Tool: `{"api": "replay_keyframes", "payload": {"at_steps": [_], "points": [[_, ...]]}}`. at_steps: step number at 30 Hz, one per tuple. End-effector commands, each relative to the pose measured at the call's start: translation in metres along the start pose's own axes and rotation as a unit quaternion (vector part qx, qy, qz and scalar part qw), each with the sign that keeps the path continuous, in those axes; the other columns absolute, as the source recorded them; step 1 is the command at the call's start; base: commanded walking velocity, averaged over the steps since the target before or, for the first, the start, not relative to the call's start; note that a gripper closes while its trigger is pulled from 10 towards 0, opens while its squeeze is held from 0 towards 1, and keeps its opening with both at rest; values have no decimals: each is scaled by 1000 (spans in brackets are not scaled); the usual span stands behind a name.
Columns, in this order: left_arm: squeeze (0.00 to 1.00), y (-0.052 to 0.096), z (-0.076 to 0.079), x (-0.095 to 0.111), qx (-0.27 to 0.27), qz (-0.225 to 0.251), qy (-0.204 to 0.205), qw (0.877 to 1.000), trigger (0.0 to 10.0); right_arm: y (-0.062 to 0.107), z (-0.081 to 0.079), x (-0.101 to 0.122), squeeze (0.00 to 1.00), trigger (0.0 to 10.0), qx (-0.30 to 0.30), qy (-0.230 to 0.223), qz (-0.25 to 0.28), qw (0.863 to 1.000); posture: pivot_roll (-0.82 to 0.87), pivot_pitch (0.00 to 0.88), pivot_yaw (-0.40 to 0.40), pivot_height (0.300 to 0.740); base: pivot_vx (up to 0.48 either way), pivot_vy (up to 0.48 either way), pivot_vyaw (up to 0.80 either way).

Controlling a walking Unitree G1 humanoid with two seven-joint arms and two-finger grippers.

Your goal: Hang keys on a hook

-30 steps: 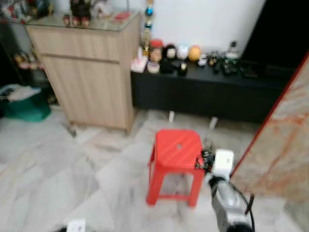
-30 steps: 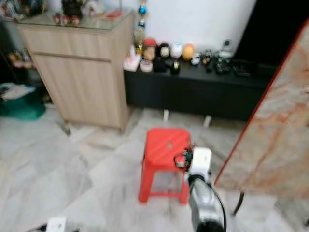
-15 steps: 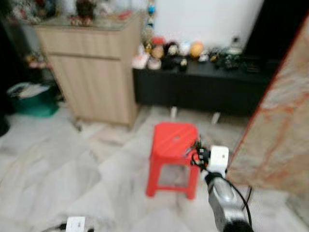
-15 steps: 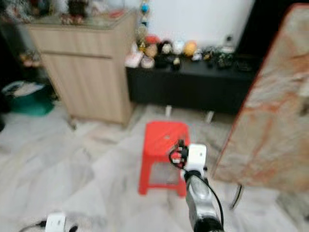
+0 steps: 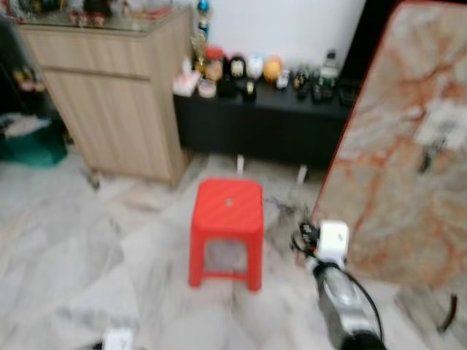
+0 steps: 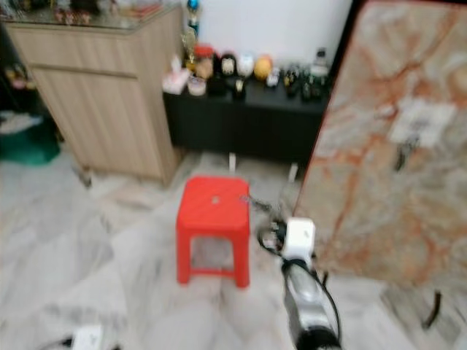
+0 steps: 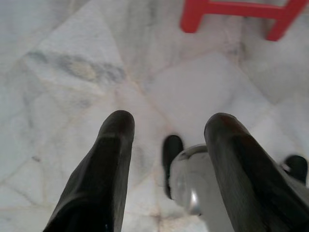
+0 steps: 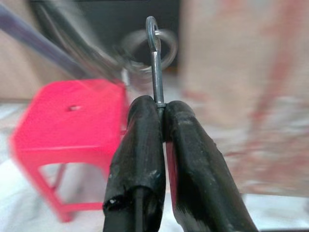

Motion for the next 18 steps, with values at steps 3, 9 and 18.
{"api": "replay_keyframes", "payload": {"at_steps": [3, 9, 18], "points": [[0, 1, -14, -2, 14, -13, -7, 1000, 10000, -2, -7, 7, 0, 10000, 3, -6, 12, 1000, 70, 0, -42, 740, 0, -480, 0], [0, 1, -15, -4, 15, -20, -6, 1000, 10000, -3, -6, 8, 0, 10000, 1, -6, 13, 1000, 69, 0, -41, 740, 0, -480, 0], [0, 2, -18, -9, 19, -34, -7, 999, 10000, -3, -6, 8, 0, 10000, -1, -7, 12, 1000, 71, 0, -38, 740, 0, -480, 0]]}}
Point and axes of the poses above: a point about 5 cm out from each wrist's last joint towards the gripper, its own y axis pointing back from the gripper into the wrist, its own x axis along the axis of the wrist's last joint, z = x × y, the point moved 5 cm from there along -y, pointing out of the wrist towards the gripper, and after that the axes turned 13 degrees about y, right-handed, at the moved point
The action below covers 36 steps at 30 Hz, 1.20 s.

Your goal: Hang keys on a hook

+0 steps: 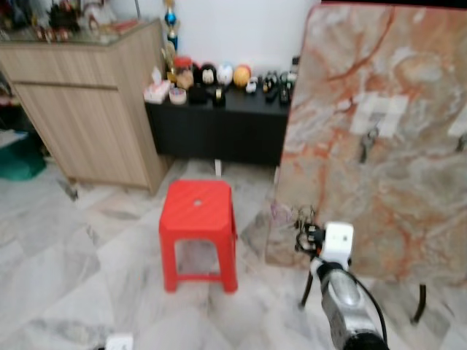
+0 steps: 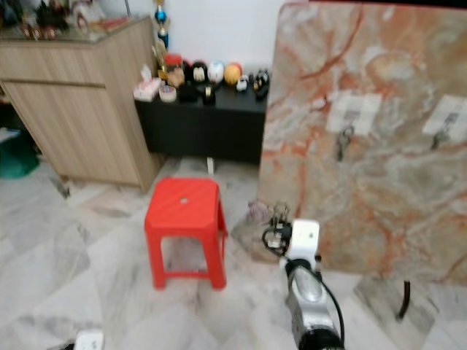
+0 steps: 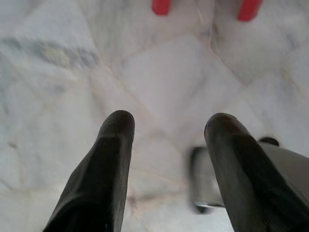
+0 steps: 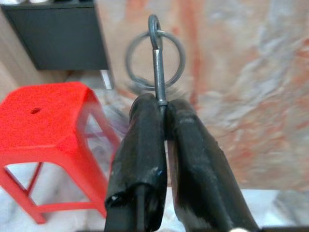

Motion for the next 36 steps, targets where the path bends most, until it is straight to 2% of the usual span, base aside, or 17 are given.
{"api": "replay_keyframes", "payload": {"at_steps": [1, 19, 36], "points": [[0, 0, -7, -1, 8, -6, -3, 1000, 10000, -3, -3, 8, 0, 10000, 1, -3, 12, 1000, 71, 0, -38, 740, 0, -480, 0], [0, 1, -13, -5, 14, -18, -2, 1000, 10000, -6, -1, 11, 0, 10000, -6, -3, 14, 1000, 68, 0, -39, 740, 0, -480, 0], [0, 2, -12, -8, 12, -24, -2, 1000, 10000, -8, 5, 15, 0, 10000, -18, -3, 18, 1000, 59, 0, -36, 740, 0, -480, 0]]}}
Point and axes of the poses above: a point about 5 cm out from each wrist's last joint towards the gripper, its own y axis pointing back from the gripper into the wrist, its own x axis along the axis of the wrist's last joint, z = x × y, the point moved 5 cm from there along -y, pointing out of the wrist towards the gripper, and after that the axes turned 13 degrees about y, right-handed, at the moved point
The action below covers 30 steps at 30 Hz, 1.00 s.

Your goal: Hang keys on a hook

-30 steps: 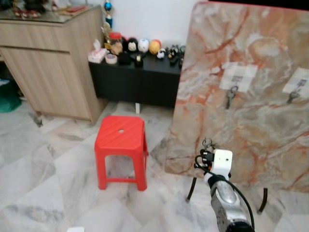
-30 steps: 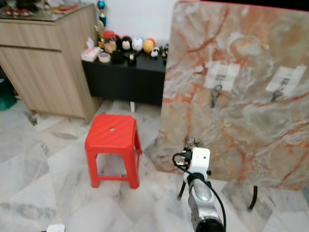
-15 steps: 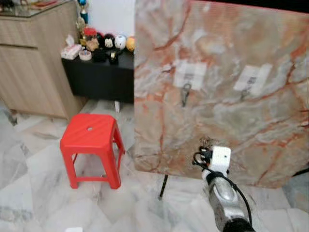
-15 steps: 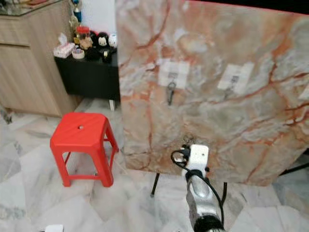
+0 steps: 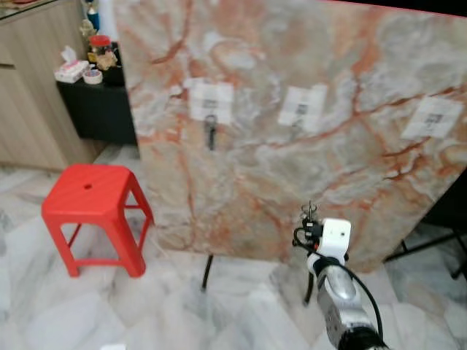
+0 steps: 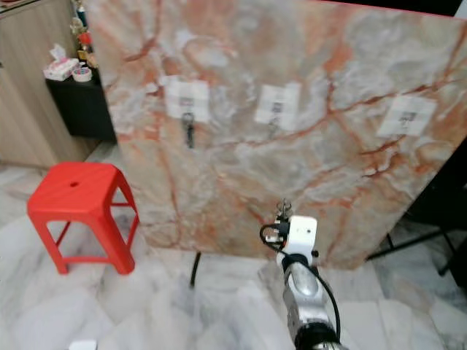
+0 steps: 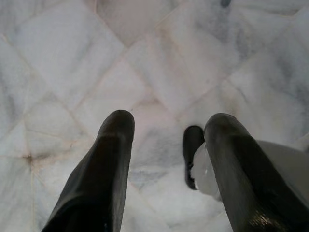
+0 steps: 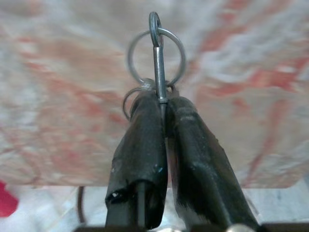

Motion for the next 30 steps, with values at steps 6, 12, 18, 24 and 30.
{"api": "replay_keyframes", "payload": {"at_steps": [6, 12, 18, 24, 30], "points": [[0, 0, 7, -7, -6, -15, 4, 1000, 10000, -1, 12, 2, 0, 10000, -19, 1, 5, 1000, 57, 0, -35, 740, 0, -320, 0], [0, 0, 7, -7, -4, -17, 9, 1000, 10000, -2, 16, 1, 0, 10000, -30, 0, -3, 1000, 55, 0, -35, 740, 0, 0, 0], [0, 0, 7, -6, -3, -18, 11, 1000, 10000, -2, 18, -1, 0, 10000, -33, 0, -9, 999, 55, 0, -34, 740, 0, 0, -656], [0, 0, 7, -6, -2, -16, 13, 1000, 10000, -3, 16, 2, 0, 10000, -30, 0, -4, 1000, 56, 0, -34, 740, 0, 0, -642], [0, -1, 8, -6, 0, -17, 23, 1000, 10000, -3, 15, 2, 0, 10000, -31, 2, -1, 1000, 56, 0, -34, 740, 0, 48, 0]]}}
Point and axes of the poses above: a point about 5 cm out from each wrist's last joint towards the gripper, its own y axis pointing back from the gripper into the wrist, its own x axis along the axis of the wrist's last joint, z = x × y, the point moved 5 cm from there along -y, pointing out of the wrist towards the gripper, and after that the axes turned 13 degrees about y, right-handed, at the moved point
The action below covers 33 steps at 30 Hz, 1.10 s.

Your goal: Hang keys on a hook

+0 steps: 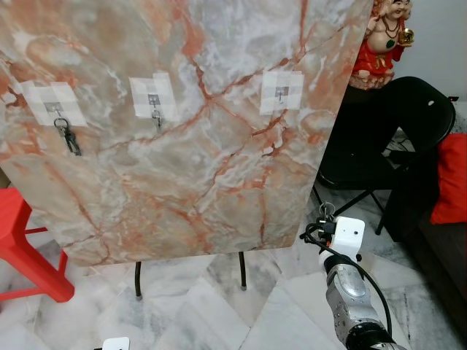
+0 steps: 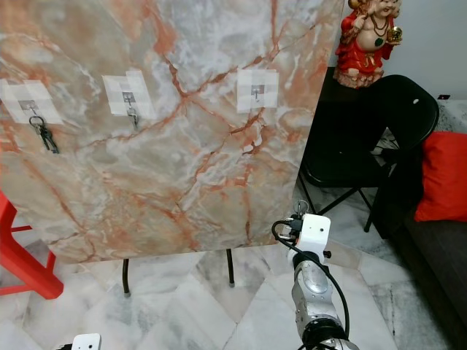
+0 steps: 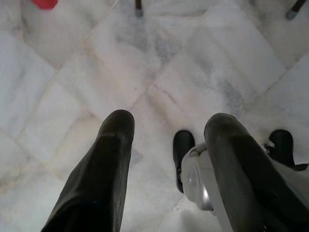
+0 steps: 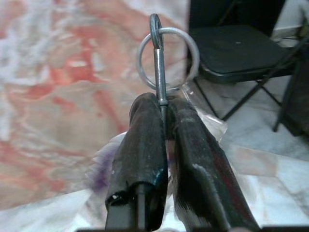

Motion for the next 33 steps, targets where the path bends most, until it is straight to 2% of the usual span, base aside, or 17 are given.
{"api": "replay_keyframes", "payload": {"at_steps": [1, 8, 15, 21, 33], "points": [[0, 2, -4, -8, 8, -14, 5, 1000, 10000, -2, -1, 7, 0, 10000, 1, 4, 11, 1000, 56, 0, -33, 740, 0, 289, 0], [0, 2, -8, -6, 9, -14, 5, 1000, 10000, -3, -3, 8, 0, 10000, 3, 5, 13, 1000, 57, 0, -32, 740, 0, 112, 0], [0, 2, -1, -10, 8, -21, -1, 1000, 10000, -3, -4, 8, 0, 10000, 5, 4, 14, 1000, 57, 0, -32, 740, 0, 480, 0], [0, 2, 2, -12, 6, -24, -3, 1000, 10000, -3, -4, 8, 0, 10000, 4, 4, 14, 1000, 57, 0, -31, 740, 0, 0, 0], [0, 4, -9, -13, 6, -26, 5, 1000, 10000, -4, 1, 12, 0, 10000, -16, 5, 19, 1000, 59, 0, -31, 740, 0, 0, 0]]}}
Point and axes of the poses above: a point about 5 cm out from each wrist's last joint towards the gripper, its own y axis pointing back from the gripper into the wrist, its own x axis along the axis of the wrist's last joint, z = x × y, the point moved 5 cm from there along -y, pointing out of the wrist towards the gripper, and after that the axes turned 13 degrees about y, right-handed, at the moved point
